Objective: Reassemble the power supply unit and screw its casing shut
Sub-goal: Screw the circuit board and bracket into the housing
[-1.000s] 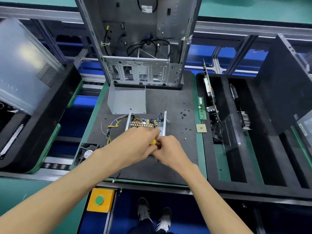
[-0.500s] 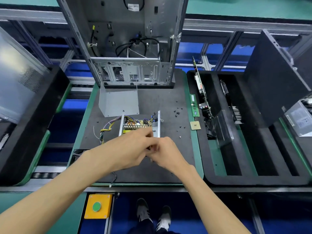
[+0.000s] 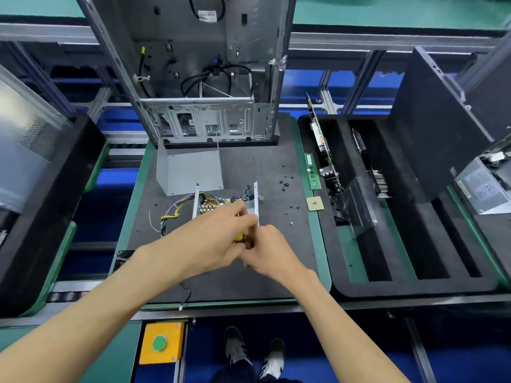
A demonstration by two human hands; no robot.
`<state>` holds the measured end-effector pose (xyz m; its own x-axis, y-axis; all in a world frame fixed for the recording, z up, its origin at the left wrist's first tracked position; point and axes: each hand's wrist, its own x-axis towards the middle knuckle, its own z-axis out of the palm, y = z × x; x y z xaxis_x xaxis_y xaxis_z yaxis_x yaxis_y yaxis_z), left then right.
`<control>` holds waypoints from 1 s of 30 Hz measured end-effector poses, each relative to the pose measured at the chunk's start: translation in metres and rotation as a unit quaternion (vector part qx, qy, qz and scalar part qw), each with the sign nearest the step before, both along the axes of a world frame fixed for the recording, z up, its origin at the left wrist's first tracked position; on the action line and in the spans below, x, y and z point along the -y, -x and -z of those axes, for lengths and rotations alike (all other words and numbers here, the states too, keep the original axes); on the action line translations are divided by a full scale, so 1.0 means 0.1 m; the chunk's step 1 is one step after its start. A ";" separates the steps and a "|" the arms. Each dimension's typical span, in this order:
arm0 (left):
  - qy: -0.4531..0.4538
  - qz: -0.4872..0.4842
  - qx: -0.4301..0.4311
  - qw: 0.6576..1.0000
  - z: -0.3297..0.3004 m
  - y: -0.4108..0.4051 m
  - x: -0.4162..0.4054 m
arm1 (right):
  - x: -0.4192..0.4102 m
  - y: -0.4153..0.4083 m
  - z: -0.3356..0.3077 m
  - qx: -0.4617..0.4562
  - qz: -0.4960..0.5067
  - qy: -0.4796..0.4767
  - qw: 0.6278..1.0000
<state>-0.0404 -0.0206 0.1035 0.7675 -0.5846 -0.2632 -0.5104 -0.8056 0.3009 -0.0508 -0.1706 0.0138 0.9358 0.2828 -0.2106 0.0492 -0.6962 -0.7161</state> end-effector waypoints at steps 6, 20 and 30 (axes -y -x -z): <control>0.024 0.018 -0.009 0.999 0.02 0.00 0.01 | 0.00 0.01 -0.02 -0.006 0.003 0.003 1.000; 0.056 -0.021 -0.003 0.998 -0.01 0.04 0.04 | 0.01 -0.03 -0.02 0.006 -0.018 0.007 1.000; 0.035 -0.092 0.030 0.995 0.05 0.02 -0.04 | 0.04 -0.06 -0.04 -0.003 -0.029 -0.022 0.999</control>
